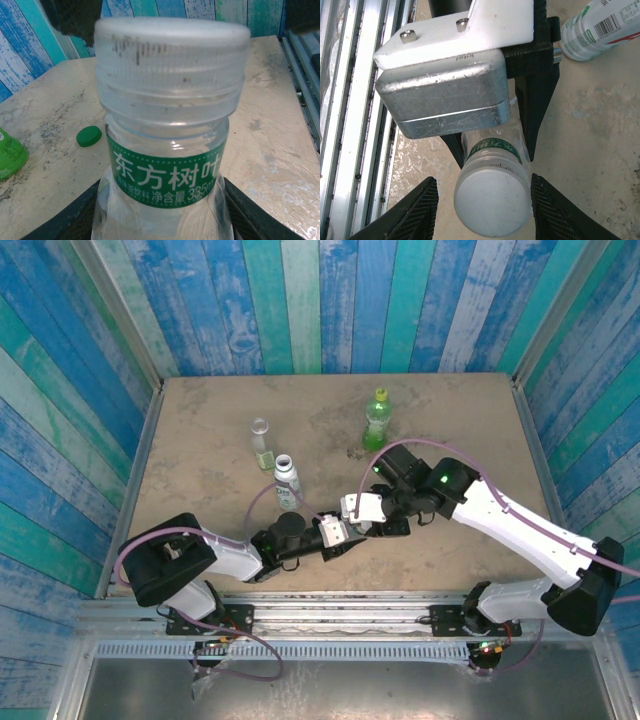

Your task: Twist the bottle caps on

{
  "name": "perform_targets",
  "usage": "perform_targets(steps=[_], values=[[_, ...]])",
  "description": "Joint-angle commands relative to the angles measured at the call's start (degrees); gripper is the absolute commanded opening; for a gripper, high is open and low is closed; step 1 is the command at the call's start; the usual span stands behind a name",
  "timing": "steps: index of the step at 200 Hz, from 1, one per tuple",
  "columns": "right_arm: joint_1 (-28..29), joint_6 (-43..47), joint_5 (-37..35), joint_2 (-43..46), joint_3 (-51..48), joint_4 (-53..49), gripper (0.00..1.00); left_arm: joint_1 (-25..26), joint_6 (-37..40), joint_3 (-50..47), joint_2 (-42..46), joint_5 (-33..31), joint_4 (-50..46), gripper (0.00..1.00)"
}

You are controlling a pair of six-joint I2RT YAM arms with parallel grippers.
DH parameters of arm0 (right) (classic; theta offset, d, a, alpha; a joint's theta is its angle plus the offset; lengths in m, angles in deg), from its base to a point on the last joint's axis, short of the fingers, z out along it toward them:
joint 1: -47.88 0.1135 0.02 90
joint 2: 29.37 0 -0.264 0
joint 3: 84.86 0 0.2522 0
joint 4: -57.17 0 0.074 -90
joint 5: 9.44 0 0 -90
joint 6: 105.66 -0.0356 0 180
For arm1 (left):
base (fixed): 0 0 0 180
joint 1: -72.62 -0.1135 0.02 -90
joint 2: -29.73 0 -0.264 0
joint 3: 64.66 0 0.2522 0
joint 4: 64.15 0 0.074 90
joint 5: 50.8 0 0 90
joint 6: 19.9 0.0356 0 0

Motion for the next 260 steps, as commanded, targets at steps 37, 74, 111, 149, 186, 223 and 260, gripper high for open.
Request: perform_targets(steps=[37, 74, 111, 149, 186, 223, 260], values=[[0.4, 1.9, -3.2, -0.8, -0.7, -1.2, 0.44, 0.2, -1.5, 0.4, 2.2, -0.4, 1.9, 0.53], [0.4, 1.9, -3.5, -0.9, -1.1, -0.9, 0.47, 0.3, -1.9, 0.2, 2.9, -0.6, 2.3, 0.52], [0.6, 1.1, -3.7, -0.5, -0.8, -0.7, 0.42, 0.2, -1.9, 0.5, 3.2, -0.6, 1.7, 0.52], [0.6, -7.3, -4.1, -0.4, -0.9, 1.6, 0.32, 0.2, -3.1, 0.6, 3.5, -3.4, 2.6, 0.52], [1.1, -39.8, -17.7, 1.3, -4.3, 9.9, 0.19, 0.2, -3.9, 3.1, 3.2, -7.2, 1.6, 0.52], [1.4, -70.7, -20.1, 2.7, -5.1, 9.4, 0.18, 0.2, -4.2, 3.5, 2.5, -6.9, 1.6, 0.52], [1.4, -51.4, -16.1, 5.9, -6.6, 7.8, 0.46, 0.2, -2.6, 2.6, 3.4, -6.4, 0.5, 0.52]])
